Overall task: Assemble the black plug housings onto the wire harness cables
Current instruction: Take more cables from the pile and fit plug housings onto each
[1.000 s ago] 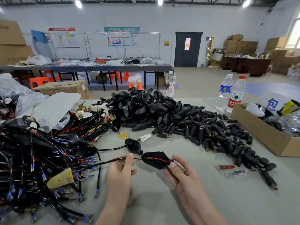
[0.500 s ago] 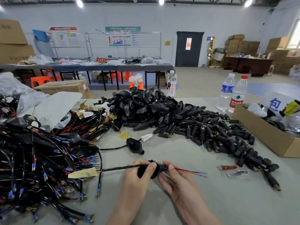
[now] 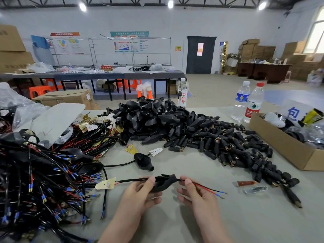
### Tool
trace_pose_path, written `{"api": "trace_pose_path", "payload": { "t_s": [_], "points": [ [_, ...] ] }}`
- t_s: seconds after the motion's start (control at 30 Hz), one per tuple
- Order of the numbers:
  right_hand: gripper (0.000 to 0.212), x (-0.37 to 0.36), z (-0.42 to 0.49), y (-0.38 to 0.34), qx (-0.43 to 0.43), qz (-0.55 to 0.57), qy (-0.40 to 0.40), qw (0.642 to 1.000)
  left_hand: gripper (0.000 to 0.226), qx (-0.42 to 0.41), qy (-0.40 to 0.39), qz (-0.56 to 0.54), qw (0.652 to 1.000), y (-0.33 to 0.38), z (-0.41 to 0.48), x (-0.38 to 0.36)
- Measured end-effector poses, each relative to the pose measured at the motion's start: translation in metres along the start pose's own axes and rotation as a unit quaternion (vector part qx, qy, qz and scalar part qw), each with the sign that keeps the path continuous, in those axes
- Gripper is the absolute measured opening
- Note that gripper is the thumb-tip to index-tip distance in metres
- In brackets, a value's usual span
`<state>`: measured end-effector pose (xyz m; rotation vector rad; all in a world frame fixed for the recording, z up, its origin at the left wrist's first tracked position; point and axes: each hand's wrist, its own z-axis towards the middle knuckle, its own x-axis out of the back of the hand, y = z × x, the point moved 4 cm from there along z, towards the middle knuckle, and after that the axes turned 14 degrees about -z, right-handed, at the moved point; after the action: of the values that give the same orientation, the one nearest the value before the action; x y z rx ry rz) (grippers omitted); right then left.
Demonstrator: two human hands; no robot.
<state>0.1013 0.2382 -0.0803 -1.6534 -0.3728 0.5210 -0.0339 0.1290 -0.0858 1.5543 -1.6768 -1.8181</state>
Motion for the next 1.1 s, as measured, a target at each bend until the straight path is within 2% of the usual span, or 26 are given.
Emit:
{"api": "trace_pose_path", "payload": {
  "t_s": [0.23, 0.63, 0.8, 0.93, 1.1],
  "points": [
    [0.02, 0.014, 0.008, -0.009, -0.002, 0.036, 0.043, 0.998, 0.023, 0.009, 0.017, -0.065, 0.998, 0.005, 0.003, 0.005],
    [0.021, 0.028, 0.013, -0.01, 0.014, 0.047, 0.078, 0.996, 0.012, -0.06, 0.025, 0.013, 0.998, 0.003, 0.004, 0.003],
    [0.023, 0.016, 0.009, -0.01, -0.005, 0.047, 0.011, 0.999, 0.01, -0.093, 0.031, 0.0, 0.995, 0.009, 0.005, 0.006],
    [0.017, -0.003, 0.002, -0.007, -0.014, 0.013, -0.057, 0.998, 0.011, -0.094, -0.015, 0.009, 0.995, 0.005, 0.001, -0.003],
    [0.015, -0.006, -0.002, -0.006, 0.003, -0.013, -0.062, 0.998, 0.015, -0.071, -0.035, -0.013, 0.997, -0.003, -0.002, -0.009]
  ]
}}
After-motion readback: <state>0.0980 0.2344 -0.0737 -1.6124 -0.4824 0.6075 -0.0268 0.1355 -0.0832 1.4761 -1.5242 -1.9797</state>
